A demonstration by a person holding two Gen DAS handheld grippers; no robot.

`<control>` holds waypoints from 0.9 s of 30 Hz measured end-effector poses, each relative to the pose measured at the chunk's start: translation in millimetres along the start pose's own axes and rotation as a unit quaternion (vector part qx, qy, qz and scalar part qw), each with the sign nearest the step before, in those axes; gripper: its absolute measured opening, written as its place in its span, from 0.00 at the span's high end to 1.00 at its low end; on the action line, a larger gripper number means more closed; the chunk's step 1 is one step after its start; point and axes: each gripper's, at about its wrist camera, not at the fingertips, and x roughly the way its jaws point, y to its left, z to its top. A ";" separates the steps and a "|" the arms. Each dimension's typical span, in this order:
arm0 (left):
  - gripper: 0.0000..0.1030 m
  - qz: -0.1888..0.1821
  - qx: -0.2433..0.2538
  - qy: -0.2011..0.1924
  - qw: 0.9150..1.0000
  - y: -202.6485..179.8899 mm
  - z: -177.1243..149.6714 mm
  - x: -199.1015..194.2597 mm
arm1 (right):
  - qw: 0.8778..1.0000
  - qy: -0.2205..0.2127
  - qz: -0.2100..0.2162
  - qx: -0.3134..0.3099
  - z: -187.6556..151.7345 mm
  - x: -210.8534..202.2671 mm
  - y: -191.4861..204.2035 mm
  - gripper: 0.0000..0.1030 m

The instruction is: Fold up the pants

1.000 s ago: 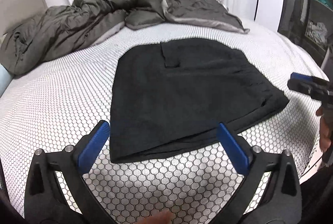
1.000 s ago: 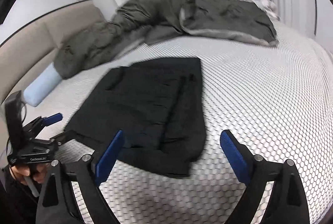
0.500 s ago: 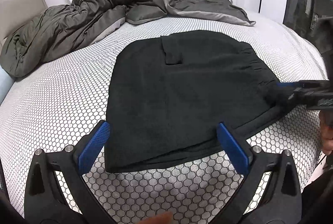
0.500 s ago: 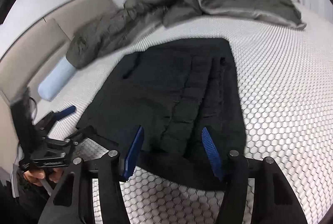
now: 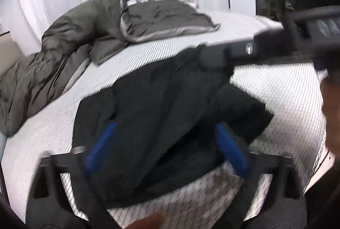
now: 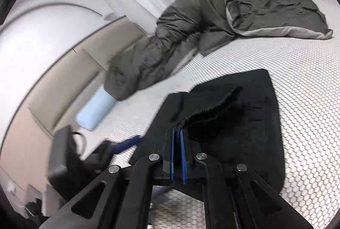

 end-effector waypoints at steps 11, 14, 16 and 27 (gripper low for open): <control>1.00 -0.021 -0.117 -0.019 0.993 33.3 33.2 7.6 | 0.990 0.054 -0.121 0.049 -12.2 -6.2 -62.8 0.51; 1.00 -0.021 -0.133 -0.028 0.990 35.9 37.8 7.4 | 0.984 0.109 -0.131 0.042 -21.6 27.4 -73.5 0.61; 1.00 -0.016 -0.141 -0.036 0.989 34.9 37.7 2.5 | 0.981 0.116 -0.155 0.028 -25.2 37.3 -74.9 0.72; 1.00 -0.025 -0.113 -0.042 0.992 17.6 38.3 -5.8 | 0.996 0.064 -0.043 0.041 -25.2 -16.8 -28.0 0.97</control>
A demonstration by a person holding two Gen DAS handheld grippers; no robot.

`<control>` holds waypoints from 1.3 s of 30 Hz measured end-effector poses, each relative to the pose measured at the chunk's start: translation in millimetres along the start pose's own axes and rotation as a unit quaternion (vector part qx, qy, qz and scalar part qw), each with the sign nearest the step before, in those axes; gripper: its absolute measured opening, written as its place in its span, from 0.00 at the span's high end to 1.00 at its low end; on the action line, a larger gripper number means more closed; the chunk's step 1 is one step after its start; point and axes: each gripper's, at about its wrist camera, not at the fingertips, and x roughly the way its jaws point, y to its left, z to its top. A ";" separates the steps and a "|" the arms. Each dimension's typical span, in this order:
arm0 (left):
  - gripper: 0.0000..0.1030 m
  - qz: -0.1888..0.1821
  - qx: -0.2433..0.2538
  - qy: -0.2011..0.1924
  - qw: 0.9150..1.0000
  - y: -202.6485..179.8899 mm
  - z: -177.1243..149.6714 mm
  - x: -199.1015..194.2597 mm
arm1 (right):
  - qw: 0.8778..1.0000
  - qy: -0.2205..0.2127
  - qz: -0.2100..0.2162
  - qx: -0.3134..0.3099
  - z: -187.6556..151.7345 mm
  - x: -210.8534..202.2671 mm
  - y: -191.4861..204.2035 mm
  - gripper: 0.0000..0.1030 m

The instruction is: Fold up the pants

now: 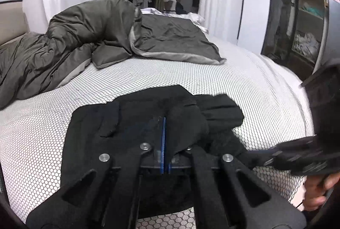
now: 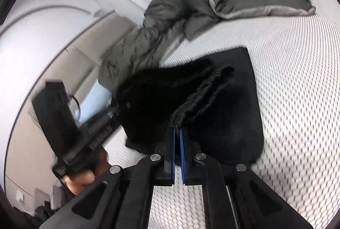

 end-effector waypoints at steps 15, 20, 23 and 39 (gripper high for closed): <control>1.00 -0.026 0.081 0.091 0.992 -36.7 -56.1 47.8 | 0.992 0.001 0.041 0.118 15.7 29.9 -47.7 0.52; 1.00 -0.026 0.083 0.095 0.992 -41.0 -61.7 51.8 | 0.986 -0.001 0.031 0.163 21.6 57.3 -63.6 0.90; 0.97 -0.033 0.087 0.088 0.992 -43.8 -62.8 48.1 | 0.992 -0.039 0.018 0.119 27.7 41.4 -44.8 0.95; 0.56 -0.068 0.066 0.113 0.989 -32.4 -77.2 21.5 | 0.996 0.007 -0.005 0.087 11.5 29.5 -40.1 0.66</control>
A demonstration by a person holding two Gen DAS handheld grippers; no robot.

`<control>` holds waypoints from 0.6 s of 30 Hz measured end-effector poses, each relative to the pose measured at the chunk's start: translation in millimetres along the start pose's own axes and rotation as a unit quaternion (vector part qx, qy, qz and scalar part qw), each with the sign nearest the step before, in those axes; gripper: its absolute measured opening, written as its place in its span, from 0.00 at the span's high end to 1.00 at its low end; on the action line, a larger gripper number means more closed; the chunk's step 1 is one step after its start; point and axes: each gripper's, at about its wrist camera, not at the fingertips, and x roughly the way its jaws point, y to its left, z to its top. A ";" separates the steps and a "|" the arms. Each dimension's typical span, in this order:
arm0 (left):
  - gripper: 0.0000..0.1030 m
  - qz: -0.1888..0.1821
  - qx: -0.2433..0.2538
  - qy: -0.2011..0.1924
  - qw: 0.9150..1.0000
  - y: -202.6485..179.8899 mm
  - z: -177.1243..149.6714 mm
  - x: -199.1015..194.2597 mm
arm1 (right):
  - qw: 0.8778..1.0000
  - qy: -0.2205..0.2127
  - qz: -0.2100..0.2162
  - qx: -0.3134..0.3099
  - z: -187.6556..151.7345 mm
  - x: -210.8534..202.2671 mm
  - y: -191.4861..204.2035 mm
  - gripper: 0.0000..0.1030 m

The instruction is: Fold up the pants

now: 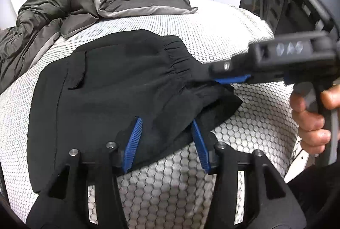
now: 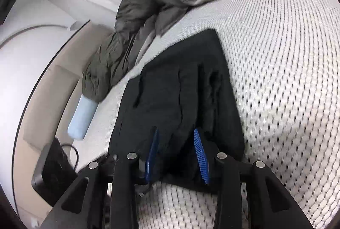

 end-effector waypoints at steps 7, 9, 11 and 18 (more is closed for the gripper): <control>0.56 -0.020 -0.066 -0.024 0.997 29.0 -5.4 -36.2 | 1.000 0.014 -0.020 -0.012 -0.8 16.8 -2.2 0.91; 0.56 -0.013 -0.078 -0.027 0.997 37.6 -6.5 -41.2 | 0.999 -0.004 -0.012 -0.034 -0.3 9.6 7.0 0.93; 0.56 -0.005 -0.084 -0.027 0.996 46.6 -9.6 -45.1 | 0.999 -0.017 -0.011 -0.029 -1.7 -0.2 3.2 0.93; 0.30 0.073 -0.118 -0.049 0.989 93.4 -29.2 -69.9 | 0.995 -0.044 -0.082 -0.046 -14.1 -13.6 3.8 0.75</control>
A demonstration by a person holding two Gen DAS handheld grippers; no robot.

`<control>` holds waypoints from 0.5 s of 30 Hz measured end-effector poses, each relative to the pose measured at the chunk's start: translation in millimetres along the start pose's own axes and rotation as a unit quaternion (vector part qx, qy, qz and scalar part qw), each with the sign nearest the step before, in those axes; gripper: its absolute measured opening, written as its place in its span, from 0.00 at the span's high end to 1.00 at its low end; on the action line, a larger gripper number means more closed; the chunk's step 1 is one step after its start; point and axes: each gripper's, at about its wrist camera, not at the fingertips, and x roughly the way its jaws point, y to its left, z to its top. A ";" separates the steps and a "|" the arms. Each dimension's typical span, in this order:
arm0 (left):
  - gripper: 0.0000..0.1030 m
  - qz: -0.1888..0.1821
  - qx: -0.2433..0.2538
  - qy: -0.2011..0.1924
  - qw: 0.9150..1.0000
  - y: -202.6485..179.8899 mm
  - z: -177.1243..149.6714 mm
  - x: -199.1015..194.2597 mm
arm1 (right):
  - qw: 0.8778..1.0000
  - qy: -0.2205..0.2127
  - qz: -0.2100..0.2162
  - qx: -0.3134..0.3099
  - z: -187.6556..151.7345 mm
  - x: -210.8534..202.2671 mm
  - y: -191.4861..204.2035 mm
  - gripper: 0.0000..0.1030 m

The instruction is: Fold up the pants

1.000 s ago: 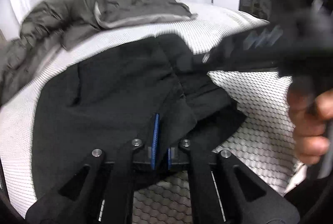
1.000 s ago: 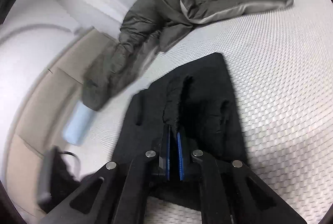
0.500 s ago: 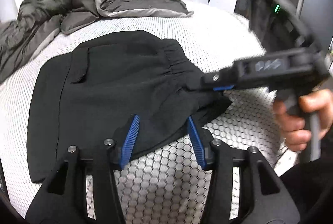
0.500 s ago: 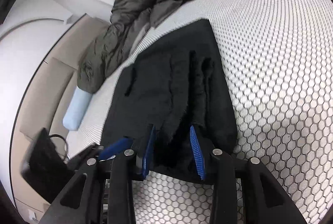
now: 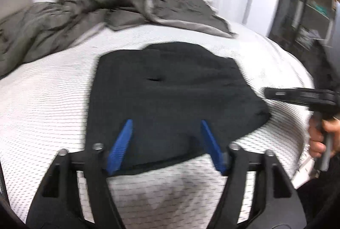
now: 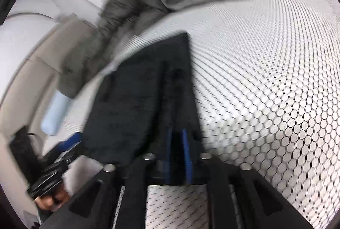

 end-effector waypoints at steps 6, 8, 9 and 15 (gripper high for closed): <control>0.22 0.034 -0.011 -0.027 0.999 30.5 -3.3 -14.8 | 0.993 -0.001 0.007 -0.114 -10.7 14.0 56.1 0.46; 0.21 0.040 -0.013 -0.035 0.999 38.1 -6.2 -19.9 | 0.990 0.025 -0.045 -0.132 -15.6 32.8 57.6 0.46; 0.21 0.041 -0.015 -0.036 0.998 39.8 -7.8 -22.2 | 0.989 0.031 -0.053 -0.132 -16.5 35.6 55.9 0.42; 0.18 0.071 -0.011 -0.043 0.996 51.0 -18.6 -36.1 | 0.989 0.004 -0.067 -0.130 -23.9 14.3 44.8 0.34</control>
